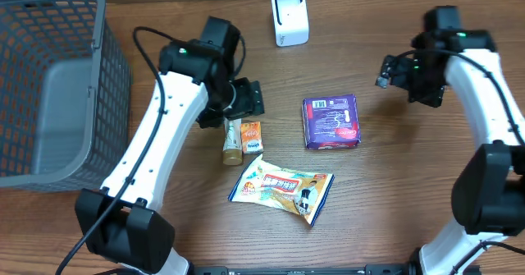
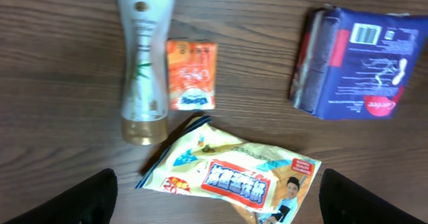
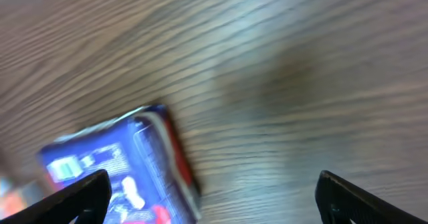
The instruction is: Scan the item barcode
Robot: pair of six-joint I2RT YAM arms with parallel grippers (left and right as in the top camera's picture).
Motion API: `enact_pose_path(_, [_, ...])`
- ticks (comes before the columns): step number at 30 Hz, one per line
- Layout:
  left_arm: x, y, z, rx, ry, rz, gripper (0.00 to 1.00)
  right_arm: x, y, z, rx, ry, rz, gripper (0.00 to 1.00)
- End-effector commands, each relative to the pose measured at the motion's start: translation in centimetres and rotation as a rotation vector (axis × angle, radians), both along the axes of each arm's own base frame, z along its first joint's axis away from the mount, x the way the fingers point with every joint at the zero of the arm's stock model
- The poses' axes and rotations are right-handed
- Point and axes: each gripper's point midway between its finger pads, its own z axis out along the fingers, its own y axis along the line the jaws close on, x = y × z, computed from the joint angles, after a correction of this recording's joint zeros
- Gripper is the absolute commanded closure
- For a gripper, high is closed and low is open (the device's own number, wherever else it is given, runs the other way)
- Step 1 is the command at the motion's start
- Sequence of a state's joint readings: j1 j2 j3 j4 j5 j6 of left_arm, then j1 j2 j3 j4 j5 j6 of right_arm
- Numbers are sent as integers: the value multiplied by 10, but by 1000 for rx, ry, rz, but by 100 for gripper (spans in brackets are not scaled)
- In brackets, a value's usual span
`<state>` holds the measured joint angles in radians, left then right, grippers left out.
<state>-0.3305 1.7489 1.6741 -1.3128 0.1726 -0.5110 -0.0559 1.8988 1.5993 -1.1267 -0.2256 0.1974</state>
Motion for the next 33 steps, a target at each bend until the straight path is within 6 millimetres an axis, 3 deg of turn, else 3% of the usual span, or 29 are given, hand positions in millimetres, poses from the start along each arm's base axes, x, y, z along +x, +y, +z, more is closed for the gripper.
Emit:
enact_pose_path(1, [-3, -4, -2, 0, -3, -40, 11, -10, 30, 4, 208, -52, 156, 2])
enact_pose_path(13, [-2, -4, -2, 0, -5, -40, 9, -32, 48, -56, 347, -32, 119, 11])
enact_pose_path(16, [-2, -4, -2, 0, -5, -40, 9, -35, 58, -54, 413, -33, 130, 21])
enact_pose_path(21, [-2, -5, -2, 0, -4, -41, 9, -33, 70, -51, 443, -57, 162, 22])
enact_pose_path(29, [-3, -4, -2, 1, -2, -41, 9, -44, 86, -81, 353, -17, 141, 26])
enact_pose_path(30, [-3, -4, -2, 1, -2, -41, 9, -44, 88, -83, 354, -17, 142, 29])
enact_pose_path(33, [-3, -4, -2, 2, 0, -41, 9, -44, 93, -83, 357, -17, 144, 56])
